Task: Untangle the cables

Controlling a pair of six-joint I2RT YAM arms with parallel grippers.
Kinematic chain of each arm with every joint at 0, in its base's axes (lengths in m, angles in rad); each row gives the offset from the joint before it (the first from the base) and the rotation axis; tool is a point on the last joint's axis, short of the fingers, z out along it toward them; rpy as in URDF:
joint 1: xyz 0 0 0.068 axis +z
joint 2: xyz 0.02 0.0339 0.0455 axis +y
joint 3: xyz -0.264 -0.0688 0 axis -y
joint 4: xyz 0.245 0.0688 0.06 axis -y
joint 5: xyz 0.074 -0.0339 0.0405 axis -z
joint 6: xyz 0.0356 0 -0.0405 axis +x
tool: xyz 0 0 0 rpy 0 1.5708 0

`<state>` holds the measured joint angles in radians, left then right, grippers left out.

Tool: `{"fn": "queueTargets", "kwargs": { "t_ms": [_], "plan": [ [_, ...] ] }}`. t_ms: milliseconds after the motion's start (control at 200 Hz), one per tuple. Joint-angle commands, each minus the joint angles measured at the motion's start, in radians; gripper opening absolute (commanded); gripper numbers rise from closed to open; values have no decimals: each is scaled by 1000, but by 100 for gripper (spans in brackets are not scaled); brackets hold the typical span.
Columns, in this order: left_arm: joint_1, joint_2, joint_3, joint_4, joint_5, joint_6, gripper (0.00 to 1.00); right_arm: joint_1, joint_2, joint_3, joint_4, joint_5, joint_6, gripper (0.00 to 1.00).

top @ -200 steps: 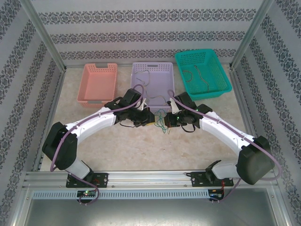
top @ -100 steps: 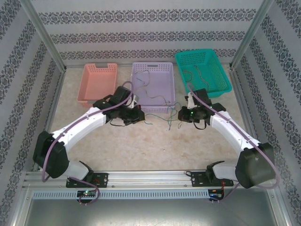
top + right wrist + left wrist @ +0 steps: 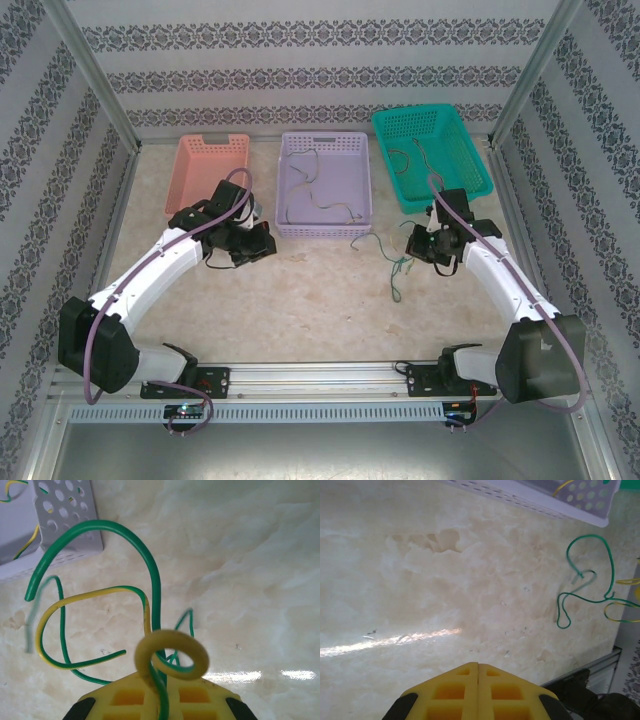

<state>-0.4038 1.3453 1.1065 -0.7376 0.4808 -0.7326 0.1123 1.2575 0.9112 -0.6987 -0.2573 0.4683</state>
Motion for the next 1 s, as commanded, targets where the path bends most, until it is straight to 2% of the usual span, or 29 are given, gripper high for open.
{"fn": "queueTargets", "kwargs": {
  "t_ms": [0, 50, 265, 335, 420, 525, 624, 679, 784, 994],
  "plan": [
    [0, -24, -53, 107, 94, -111, 11, 24, 2, -8, 17, -30, 22, 0],
    [-19, -26, -84, 183, 116, -184, 21, 37, 2, -10, 20, -38, 33, 0],
    [-118, 24, -88, 363, 136, -337, 47, 89, -18, -9, 77, -89, 158, 0],
    [-146, 40, -79, 401, 135, -359, 48, 110, -23, 0, 98, -92, 211, 0],
    [-175, 45, -60, 412, 118, -345, 40, 131, -23, 20, 100, -78, 283, 0],
    [-194, 43, -50, 393, 105, -312, 36, 153, -28, 41, 105, -64, 369, 0],
    [-198, 38, -69, 392, 112, -308, 36, 175, -39, 55, 98, -43, 446, 0],
    [-198, 29, -89, 402, 114, -326, 40, 184, -48, 59, 103, -40, 487, 0],
    [-198, 18, -122, 434, 107, -397, 57, 209, -65, 73, 107, -19, 550, 0],
    [-196, 55, -152, 579, 131, -611, 61, 262, -89, 98, 107, 27, 684, 0]
  ]
}}
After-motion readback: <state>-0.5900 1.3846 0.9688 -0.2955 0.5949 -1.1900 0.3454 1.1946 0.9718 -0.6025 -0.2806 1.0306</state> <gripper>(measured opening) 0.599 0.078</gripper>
